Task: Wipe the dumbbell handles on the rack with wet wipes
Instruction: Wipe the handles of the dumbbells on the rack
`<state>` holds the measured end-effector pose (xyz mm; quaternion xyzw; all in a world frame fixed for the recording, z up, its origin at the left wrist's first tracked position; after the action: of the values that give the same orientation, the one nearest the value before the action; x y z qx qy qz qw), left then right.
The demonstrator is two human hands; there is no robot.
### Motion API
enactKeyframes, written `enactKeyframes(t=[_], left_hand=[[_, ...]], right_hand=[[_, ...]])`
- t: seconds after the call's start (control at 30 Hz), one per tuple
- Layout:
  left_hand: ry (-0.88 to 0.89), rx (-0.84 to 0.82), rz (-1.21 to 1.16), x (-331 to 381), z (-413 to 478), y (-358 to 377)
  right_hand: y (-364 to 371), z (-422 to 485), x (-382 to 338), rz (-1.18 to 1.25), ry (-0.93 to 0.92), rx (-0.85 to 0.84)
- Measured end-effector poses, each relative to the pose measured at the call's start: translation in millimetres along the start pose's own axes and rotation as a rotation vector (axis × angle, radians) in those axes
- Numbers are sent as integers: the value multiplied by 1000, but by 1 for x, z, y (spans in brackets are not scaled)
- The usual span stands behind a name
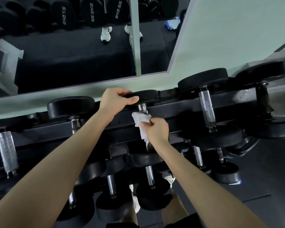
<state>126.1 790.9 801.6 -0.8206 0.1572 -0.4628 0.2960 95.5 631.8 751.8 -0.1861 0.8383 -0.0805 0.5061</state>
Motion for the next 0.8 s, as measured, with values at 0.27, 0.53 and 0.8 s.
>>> enactKeyframes(t=[0.27, 0.53, 0.8], left_hand=[[58, 64, 149, -6, -12, 3], [67, 63, 151, -8, -11, 2], [43, 64, 108, -10, -12, 3]], right_hand=[[-24, -14, 11, -187, -83, -62], [-71, -23, -18, -298, -282, 279], [-21, -28, 10, -119, -166, -200]])
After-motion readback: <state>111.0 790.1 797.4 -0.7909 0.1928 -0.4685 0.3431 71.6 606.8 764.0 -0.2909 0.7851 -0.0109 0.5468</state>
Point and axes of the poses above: each hand's wrist, its own z-axis towards the middle knuckle, its own y-axis out of the palm, x = y × z, the point moved 2 cm from there along z, towards the middle knuckle, and after that the axes turned 13 degrees about z, right-handed, at the moved point
